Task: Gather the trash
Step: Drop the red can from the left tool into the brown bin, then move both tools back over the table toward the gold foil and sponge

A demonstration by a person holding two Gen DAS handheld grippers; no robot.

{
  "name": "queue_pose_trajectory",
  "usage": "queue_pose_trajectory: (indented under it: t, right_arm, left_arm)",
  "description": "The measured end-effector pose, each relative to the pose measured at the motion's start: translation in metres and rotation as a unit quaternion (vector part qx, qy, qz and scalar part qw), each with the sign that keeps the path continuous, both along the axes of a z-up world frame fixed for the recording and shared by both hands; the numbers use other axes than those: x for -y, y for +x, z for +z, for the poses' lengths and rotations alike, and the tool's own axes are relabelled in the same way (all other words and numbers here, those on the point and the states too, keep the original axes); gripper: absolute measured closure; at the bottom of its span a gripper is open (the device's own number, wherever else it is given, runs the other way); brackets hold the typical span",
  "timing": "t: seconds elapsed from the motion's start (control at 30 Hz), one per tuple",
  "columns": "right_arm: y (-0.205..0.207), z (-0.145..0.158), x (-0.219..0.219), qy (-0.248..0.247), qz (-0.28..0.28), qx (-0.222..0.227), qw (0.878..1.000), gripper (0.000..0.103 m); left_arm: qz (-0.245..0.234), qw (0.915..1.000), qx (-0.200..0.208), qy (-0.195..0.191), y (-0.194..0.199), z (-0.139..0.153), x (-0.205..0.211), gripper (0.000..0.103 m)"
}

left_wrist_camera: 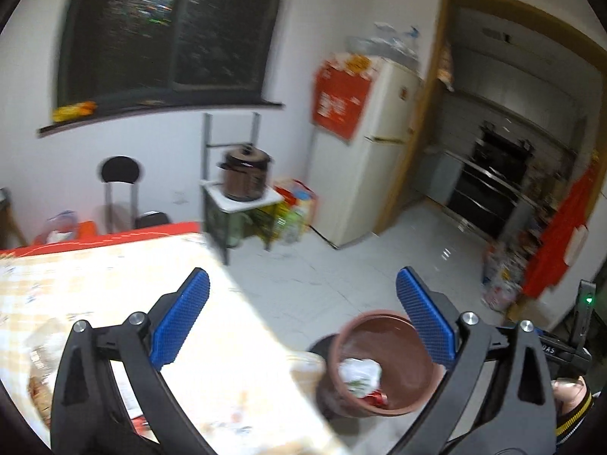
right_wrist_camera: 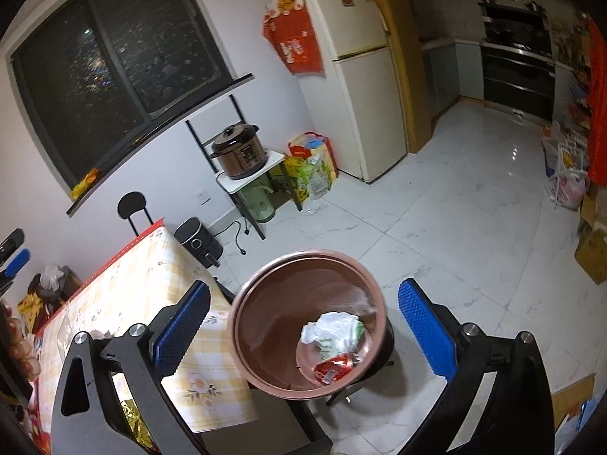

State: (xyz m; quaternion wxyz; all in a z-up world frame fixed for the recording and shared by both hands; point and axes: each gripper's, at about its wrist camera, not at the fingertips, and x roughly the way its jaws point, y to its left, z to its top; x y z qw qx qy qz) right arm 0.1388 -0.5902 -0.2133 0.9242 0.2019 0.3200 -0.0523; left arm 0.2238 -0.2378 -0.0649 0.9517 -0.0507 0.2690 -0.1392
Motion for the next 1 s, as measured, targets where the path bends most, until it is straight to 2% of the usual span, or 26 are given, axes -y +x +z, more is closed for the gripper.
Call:
queue_pose_trajectory:
  t: [0.17,0.2,0.33,0.53,0.67,0.77,1.0]
  right_arm:
    - [0.002,0.014,-0.044,-0.015,0.027,0.014,0.999,0.005]
    - [0.002,0.017,-0.056,-0.017,0.034,0.018,0.999,0.005]
    - [0.001,0.031,-0.100,-0.026,0.062,0.032,0.997,0.005]
    - [0.001,0.050,-0.177,-0.037,0.113,0.042,0.992,0.005]
    - [-0.001,0.060,-0.226,-0.045,0.145,0.045,0.987,0.005]
    - [-0.004,0.065,-0.262,-0.052,0.167,0.045,0.984,0.005]
    - [-0.015,0.066,-0.335,-0.071,0.205,0.036,0.975,0.005]
  left_arm:
    - [0.077,0.9965,0.030,0.003,-0.037,0.016,-0.081,0.006]
    - [0.109,0.9932,0.037,0.017,-0.048,0.019,-0.102,0.006]
    - [0.172,0.9824,0.061,0.042,-0.084,0.025,-0.161,0.006]
    - [0.232,0.9708,0.054,0.030,-0.137,0.025,-0.247,0.006]
    - [0.268,0.9616,0.054,0.026,-0.169,0.021,-0.300,0.006]
    - [0.285,0.9560,0.060,0.032,-0.190,0.012,-0.324,0.006]
    - [0.282,0.9585,0.042,0.008,-0.211,-0.012,-0.366,0.006]
